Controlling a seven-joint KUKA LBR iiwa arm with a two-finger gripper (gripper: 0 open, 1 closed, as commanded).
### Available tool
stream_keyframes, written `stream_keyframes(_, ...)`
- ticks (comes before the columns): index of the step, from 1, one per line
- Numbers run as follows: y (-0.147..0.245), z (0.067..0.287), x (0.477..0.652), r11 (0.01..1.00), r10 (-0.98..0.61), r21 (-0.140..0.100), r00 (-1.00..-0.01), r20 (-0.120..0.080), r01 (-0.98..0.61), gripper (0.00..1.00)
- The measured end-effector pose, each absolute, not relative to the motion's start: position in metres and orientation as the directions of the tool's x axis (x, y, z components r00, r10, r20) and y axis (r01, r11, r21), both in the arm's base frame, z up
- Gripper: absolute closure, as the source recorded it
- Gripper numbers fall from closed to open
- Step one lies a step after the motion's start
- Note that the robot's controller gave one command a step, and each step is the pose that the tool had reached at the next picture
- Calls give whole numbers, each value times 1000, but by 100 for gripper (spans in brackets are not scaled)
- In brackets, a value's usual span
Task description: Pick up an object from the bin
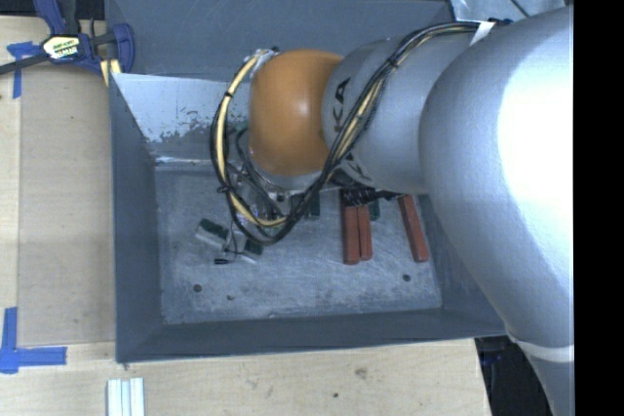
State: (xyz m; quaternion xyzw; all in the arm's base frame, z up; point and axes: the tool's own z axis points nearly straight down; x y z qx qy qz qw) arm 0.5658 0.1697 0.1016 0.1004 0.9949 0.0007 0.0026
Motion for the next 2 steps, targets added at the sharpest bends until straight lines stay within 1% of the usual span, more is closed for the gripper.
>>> stream_keyframes(1,165,69,554,965,263,0,-965,0,263,0)
stream_keyframes(2,171,71,546,981,194,2,-981,-3,194,100)
